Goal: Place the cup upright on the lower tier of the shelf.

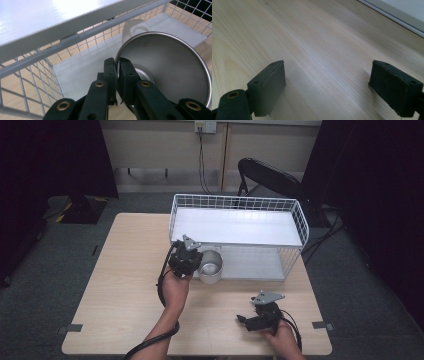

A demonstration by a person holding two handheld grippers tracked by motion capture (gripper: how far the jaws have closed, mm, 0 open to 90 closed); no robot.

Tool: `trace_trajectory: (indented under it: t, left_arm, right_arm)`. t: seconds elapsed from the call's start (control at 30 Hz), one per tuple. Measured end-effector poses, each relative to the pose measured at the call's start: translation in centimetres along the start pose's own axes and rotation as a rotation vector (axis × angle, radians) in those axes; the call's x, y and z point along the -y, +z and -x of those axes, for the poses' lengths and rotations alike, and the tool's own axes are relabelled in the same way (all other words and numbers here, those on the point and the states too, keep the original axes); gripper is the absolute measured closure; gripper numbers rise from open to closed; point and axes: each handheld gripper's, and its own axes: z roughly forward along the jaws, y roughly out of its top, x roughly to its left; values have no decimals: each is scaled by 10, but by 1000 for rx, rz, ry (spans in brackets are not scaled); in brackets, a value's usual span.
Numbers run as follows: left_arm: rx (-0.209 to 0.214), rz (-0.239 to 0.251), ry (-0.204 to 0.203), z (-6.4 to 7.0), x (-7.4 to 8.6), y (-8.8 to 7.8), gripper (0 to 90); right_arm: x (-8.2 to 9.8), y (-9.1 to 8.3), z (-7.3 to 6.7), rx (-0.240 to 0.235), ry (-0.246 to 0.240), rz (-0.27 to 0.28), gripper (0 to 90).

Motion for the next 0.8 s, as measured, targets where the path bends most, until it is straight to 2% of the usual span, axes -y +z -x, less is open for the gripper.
trace_trajectory:
  t: [0.33, 0.43, 0.53, 0.63, 0.8]
  left_arm:
    - [-8, -6, 4, 5, -1, 10, 851]
    - [-7, -1, -6, 5, -1, 13, 851]
    - [-20, -14, 8, 5, -2, 15, 851]
    - [-23, -5, -3, 5, -1, 17, 851]
    - [-36, -11, 1, 5, 1, 21, 851]
  right_arm:
    - [0, 0, 0, 0, 0, 0, 123]
    - [0, 0, 0, 0, 0, 0, 124]
    - [0, 0, 0, 0, 0, 0, 124]
    - [0, 0, 0, 0, 0, 0, 124]
    - [0, 0, 0, 0, 0, 0, 124]
